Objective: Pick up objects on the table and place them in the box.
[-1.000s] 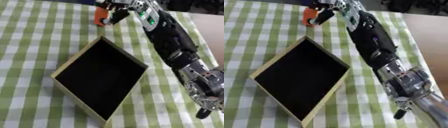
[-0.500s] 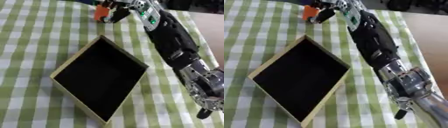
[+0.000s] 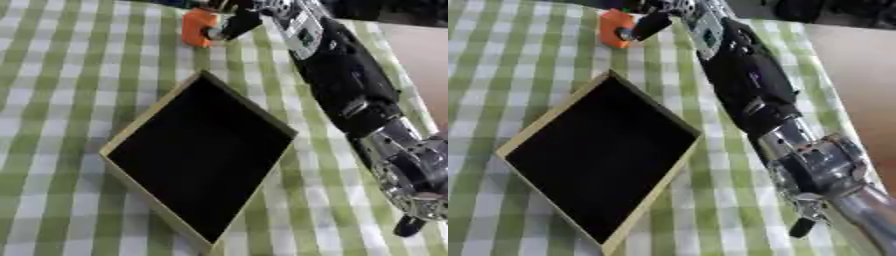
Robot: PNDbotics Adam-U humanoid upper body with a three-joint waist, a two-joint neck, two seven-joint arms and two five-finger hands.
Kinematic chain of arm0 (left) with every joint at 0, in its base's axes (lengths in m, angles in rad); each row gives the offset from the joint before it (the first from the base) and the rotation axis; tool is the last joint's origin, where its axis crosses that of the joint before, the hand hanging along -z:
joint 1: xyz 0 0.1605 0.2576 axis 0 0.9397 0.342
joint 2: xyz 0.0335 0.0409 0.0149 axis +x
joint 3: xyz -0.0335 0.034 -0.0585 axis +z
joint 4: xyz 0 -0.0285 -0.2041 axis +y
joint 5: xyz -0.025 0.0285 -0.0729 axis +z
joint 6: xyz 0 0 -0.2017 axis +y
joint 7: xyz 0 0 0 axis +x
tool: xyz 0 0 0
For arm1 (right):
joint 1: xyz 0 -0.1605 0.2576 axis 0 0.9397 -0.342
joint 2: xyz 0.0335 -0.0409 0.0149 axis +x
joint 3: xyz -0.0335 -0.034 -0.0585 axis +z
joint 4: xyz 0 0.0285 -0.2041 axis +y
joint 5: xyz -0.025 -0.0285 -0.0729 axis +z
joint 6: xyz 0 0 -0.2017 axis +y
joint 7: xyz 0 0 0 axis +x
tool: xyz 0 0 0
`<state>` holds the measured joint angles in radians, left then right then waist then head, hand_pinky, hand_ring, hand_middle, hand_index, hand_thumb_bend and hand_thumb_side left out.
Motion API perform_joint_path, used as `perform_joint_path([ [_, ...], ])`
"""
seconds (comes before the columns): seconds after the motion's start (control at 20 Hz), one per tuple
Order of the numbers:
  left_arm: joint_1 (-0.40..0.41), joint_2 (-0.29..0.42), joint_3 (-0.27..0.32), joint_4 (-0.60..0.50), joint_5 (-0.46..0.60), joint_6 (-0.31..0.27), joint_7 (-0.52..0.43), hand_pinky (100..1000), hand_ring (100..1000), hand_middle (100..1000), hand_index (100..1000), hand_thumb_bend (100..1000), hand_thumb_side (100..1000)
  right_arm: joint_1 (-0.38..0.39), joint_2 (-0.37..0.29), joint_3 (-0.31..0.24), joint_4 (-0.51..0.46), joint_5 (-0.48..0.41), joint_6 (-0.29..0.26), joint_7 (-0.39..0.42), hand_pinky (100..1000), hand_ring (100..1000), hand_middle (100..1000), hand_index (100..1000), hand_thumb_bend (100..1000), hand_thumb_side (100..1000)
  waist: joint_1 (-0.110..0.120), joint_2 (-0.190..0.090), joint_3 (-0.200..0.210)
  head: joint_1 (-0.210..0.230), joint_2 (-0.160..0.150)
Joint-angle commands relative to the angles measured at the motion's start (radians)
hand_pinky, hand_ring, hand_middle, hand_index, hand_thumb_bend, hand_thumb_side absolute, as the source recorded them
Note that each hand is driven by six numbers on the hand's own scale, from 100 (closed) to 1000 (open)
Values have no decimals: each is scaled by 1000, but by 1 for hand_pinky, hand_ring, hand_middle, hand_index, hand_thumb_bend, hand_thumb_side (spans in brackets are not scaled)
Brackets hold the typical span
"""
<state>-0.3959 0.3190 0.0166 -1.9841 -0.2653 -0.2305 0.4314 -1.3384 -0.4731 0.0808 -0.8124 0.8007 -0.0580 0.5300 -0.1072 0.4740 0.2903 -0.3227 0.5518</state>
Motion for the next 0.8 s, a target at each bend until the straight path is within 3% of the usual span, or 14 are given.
perform_joint_path([
  [0.05,-13,19,9,-16,-7,-1,-6,789,715,773,733,447,651,-23,-32,-2,-14,32,5,-12,891,920,906,925,353,530,6,-18,4,-3,-20],
  [0.45,-17,16,12,-16,-7,-1,-8,790,715,774,732,443,651,-23,-25,-10,-3,37,17,-13,885,916,919,929,370,600,3,-9,7,-1,-35],
  [0.8,-23,15,13,-16,-9,0,-10,792,715,775,732,438,653,-17,-27,-25,3,18,59,-38,870,895,908,925,390,646,-2,0,13,-4,-46],
])
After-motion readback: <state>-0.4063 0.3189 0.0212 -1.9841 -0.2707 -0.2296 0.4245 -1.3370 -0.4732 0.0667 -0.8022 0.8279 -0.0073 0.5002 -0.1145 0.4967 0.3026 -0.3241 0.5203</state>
